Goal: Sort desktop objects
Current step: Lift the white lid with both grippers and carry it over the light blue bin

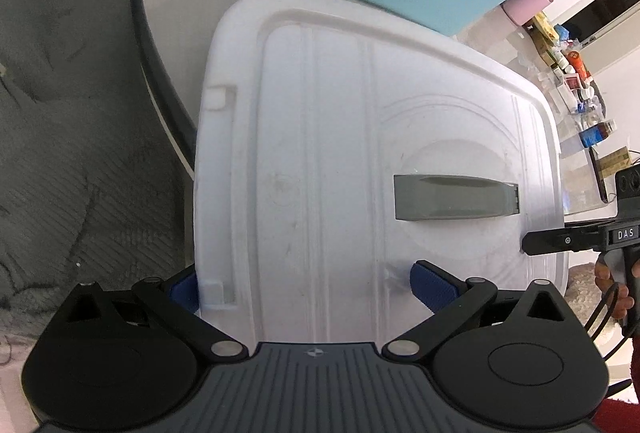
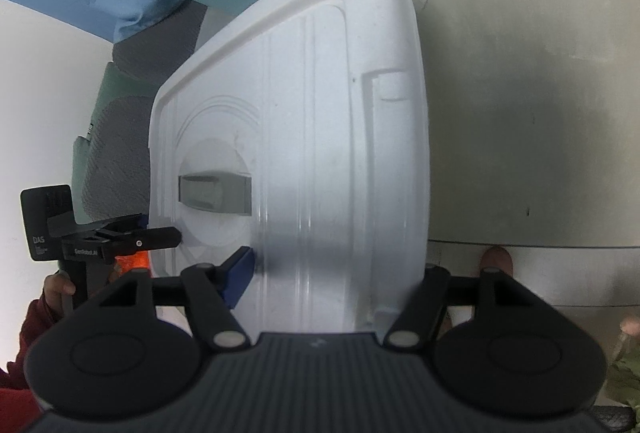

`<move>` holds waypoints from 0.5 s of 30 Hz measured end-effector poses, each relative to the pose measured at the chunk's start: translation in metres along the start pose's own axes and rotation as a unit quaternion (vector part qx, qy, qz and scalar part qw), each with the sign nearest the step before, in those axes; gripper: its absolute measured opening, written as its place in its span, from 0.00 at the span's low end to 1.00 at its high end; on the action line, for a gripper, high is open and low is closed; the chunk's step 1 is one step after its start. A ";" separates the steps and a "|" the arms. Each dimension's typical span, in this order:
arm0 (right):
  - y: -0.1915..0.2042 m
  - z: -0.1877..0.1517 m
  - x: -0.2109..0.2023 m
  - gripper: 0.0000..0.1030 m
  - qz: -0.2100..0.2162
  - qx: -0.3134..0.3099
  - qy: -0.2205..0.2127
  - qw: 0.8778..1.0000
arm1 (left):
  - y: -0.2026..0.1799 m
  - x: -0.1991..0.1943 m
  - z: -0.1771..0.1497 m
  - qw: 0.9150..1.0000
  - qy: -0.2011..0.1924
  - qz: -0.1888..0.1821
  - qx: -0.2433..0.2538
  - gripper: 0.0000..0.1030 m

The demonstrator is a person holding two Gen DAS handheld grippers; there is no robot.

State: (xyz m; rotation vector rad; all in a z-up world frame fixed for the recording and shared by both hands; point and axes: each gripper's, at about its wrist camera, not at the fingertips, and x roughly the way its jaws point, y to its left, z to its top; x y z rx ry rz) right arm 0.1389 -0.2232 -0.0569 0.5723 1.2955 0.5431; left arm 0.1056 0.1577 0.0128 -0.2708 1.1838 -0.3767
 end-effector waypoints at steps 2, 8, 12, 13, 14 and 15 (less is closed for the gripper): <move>0.001 0.000 -0.004 0.65 0.003 -0.001 -0.002 1.000 | -0.004 -0.006 0.002 1.000 -0.004 0.002 0.001 1.00; 0.009 0.000 -0.013 0.65 0.007 -0.009 -0.009 1.000 | -0.011 -0.025 0.005 1.000 -0.018 0.006 -0.006 1.00; 0.013 -0.001 -0.018 0.65 0.013 -0.009 -0.015 1.000 | -0.015 -0.037 0.006 1.000 -0.024 0.007 0.002 1.00; 0.013 -0.002 -0.019 0.65 0.015 -0.008 -0.016 1.000 | -0.016 -0.040 0.006 1.000 -0.025 0.008 0.003 1.00; 0.014 -0.003 -0.021 0.65 0.017 -0.007 -0.017 1.000 | -0.016 -0.044 0.007 1.000 -0.026 0.009 0.004 1.00; 0.015 -0.003 -0.022 0.65 0.018 -0.007 -0.018 1.000 | -0.017 -0.047 0.008 1.000 -0.028 0.010 0.004 1.00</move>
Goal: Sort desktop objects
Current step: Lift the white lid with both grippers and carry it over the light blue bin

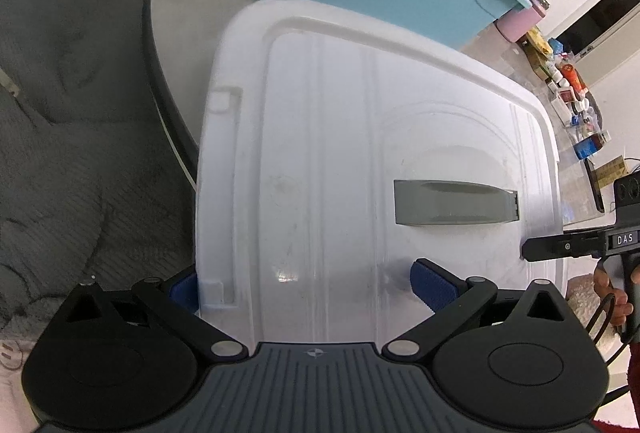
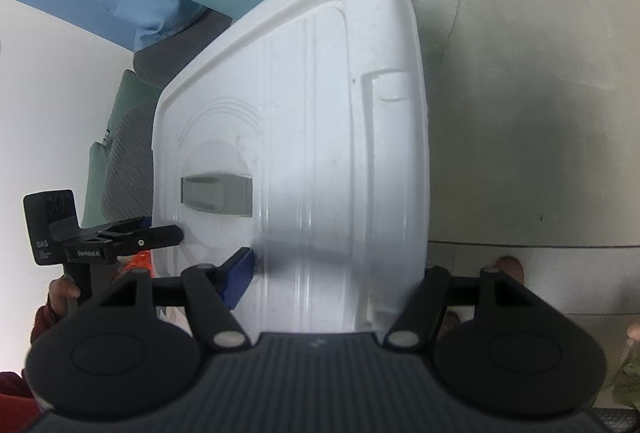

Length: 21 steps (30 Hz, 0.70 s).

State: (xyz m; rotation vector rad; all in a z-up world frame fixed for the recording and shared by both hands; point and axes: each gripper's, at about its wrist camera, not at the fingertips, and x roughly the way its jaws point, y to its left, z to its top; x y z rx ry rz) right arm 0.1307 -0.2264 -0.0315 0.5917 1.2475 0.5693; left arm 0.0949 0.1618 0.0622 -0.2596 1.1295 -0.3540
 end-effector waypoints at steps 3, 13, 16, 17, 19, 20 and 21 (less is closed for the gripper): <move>0.004 0.001 -0.006 0.65 0.005 -0.003 -0.006 1.000 | -0.003 -0.013 0.005 1.000 -0.007 0.005 0.001 1.00; 0.036 0.022 -0.025 0.65 0.018 -0.012 -0.032 0.999 | -0.014 -0.062 0.035 0.999 -0.043 0.010 0.006 1.00; 0.043 0.028 -0.030 0.65 0.018 -0.014 -0.035 0.999 | -0.018 -0.071 0.044 0.999 -0.048 0.010 0.010 1.00; 0.045 0.029 -0.032 0.65 0.019 -0.014 -0.037 0.999 | -0.020 -0.075 0.047 0.999 -0.051 0.010 0.011 1.00; 0.049 0.032 -0.037 0.65 0.021 -0.017 -0.040 0.999 | -0.023 -0.082 0.051 0.998 -0.057 0.012 0.015 1.00; 0.051 0.032 -0.039 0.65 0.023 -0.018 -0.042 0.999 | -0.024 -0.086 0.052 0.998 -0.059 0.013 0.016 1.00; 0.052 0.033 -0.041 0.65 0.024 -0.018 -0.043 0.999 | -0.025 -0.090 0.054 0.998 -0.061 0.014 0.018 1.00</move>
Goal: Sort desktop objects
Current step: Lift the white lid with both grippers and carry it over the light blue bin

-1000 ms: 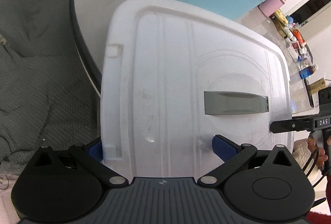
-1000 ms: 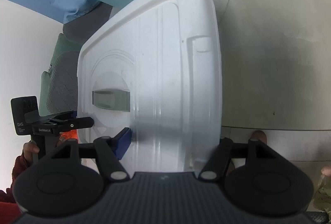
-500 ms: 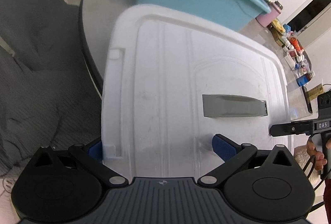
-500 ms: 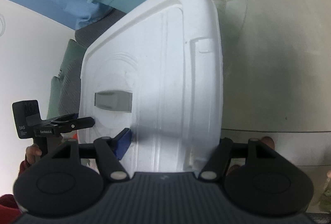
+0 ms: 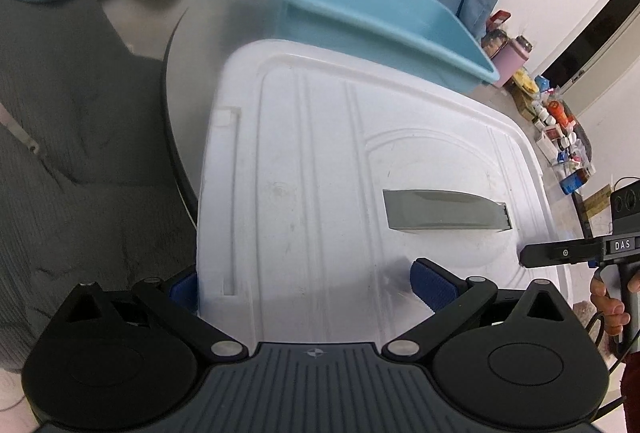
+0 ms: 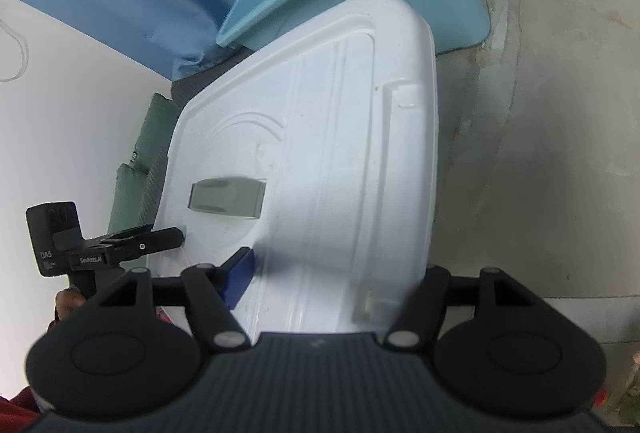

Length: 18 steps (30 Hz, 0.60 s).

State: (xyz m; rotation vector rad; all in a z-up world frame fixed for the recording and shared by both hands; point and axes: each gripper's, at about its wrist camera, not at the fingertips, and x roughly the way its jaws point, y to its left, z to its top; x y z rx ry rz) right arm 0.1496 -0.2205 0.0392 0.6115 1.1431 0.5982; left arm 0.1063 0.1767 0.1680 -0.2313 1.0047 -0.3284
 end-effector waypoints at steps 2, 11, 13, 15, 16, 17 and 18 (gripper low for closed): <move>0.002 0.001 -0.003 0.65 0.001 0.000 -0.001 1.000 | -0.001 -0.005 0.003 1.000 -0.001 0.001 0.000 1.00; 0.014 0.010 -0.010 0.66 -0.001 0.000 -0.009 1.000 | -0.020 -0.008 0.010 1.000 -0.008 -0.002 0.002 1.00; 0.016 0.012 -0.012 0.66 -0.001 0.001 -0.011 1.000 | -0.022 -0.009 0.011 1.000 -0.010 -0.002 0.003 1.00; 0.018 0.014 -0.014 0.66 -0.002 -0.001 -0.013 1.000 | -0.023 -0.011 0.012 1.000 -0.011 -0.003 0.004 1.00; 0.019 0.016 -0.015 0.66 -0.003 -0.002 -0.014 1.000 | -0.024 -0.011 0.013 1.000 -0.011 -0.003 0.004 1.00; 0.020 0.018 -0.014 0.66 -0.003 -0.002 -0.015 1.000 | -0.024 -0.012 0.014 1.000 -0.011 -0.003 0.004 1.00; 0.021 0.019 -0.015 0.66 -0.003 -0.002 -0.016 1.000 | -0.024 -0.012 0.015 1.000 -0.011 -0.004 0.003 1.00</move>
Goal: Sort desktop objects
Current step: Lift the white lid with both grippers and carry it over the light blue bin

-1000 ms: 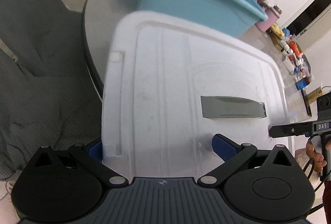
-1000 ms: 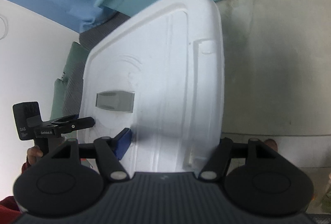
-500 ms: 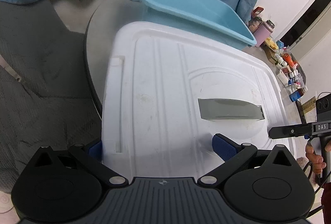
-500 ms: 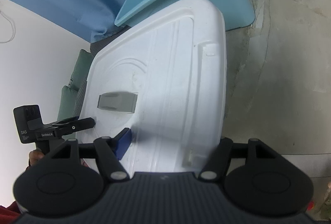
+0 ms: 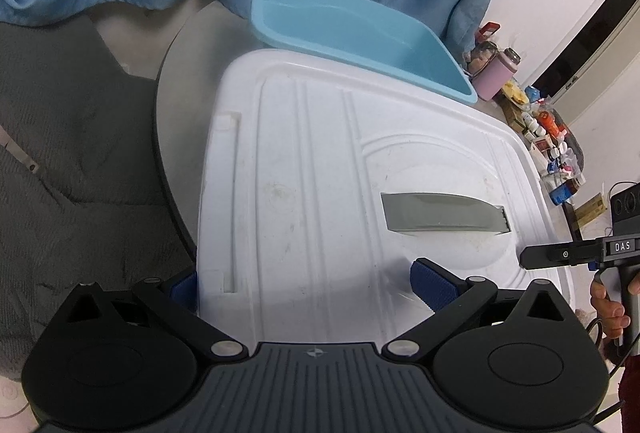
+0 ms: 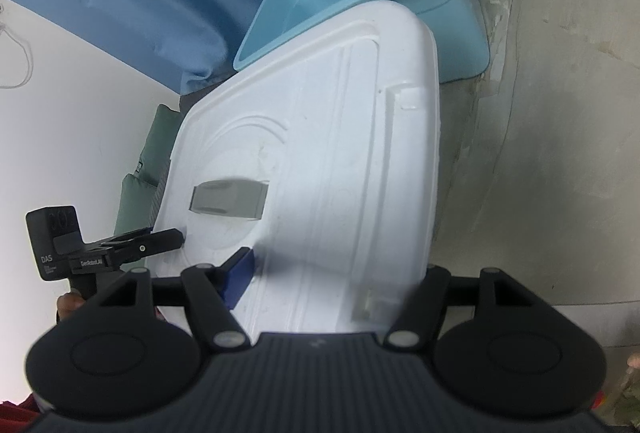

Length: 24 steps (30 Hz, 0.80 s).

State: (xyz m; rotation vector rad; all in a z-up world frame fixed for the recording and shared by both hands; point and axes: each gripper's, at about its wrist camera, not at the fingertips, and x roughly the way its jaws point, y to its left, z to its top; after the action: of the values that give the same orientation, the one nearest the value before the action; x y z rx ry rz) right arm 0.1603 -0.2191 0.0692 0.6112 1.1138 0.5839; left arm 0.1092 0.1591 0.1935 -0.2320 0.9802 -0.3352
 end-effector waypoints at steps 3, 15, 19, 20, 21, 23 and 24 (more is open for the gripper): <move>0.000 0.003 -0.003 0.66 -0.001 0.000 -0.001 1.000 | -0.002 0.002 0.004 1.000 0.000 0.000 -0.002 1.00; 0.005 0.026 -0.008 0.66 0.000 -0.005 -0.013 1.000 | -0.005 0.005 0.033 1.000 -0.010 -0.001 -0.001 1.00; 0.003 0.040 -0.009 0.66 0.000 -0.007 -0.019 1.000 | -0.007 0.011 0.049 1.000 -0.015 -0.001 0.001 1.00; 0.002 0.044 -0.009 0.66 0.000 -0.008 -0.020 1.000 | -0.008 0.013 0.053 1.000 -0.016 -0.001 0.002 1.00; 0.000 0.048 -0.009 0.66 0.000 -0.008 -0.021 1.000 | -0.008 0.016 0.058 1.000 -0.017 -0.001 0.002 1.00; -0.002 0.057 -0.009 0.66 0.000 -0.008 -0.022 1.000 | -0.010 0.021 0.068 1.000 -0.017 0.000 0.001 1.00; -0.004 0.061 -0.010 0.66 0.000 -0.009 -0.023 1.000 | -0.011 0.024 0.073 1.000 -0.018 0.000 0.001 1.00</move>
State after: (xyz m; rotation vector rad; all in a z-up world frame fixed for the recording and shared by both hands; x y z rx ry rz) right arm 0.2148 -0.2379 0.0919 0.6065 1.0646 0.5762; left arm 0.1808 0.1432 0.2175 -0.2344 0.9451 -0.3306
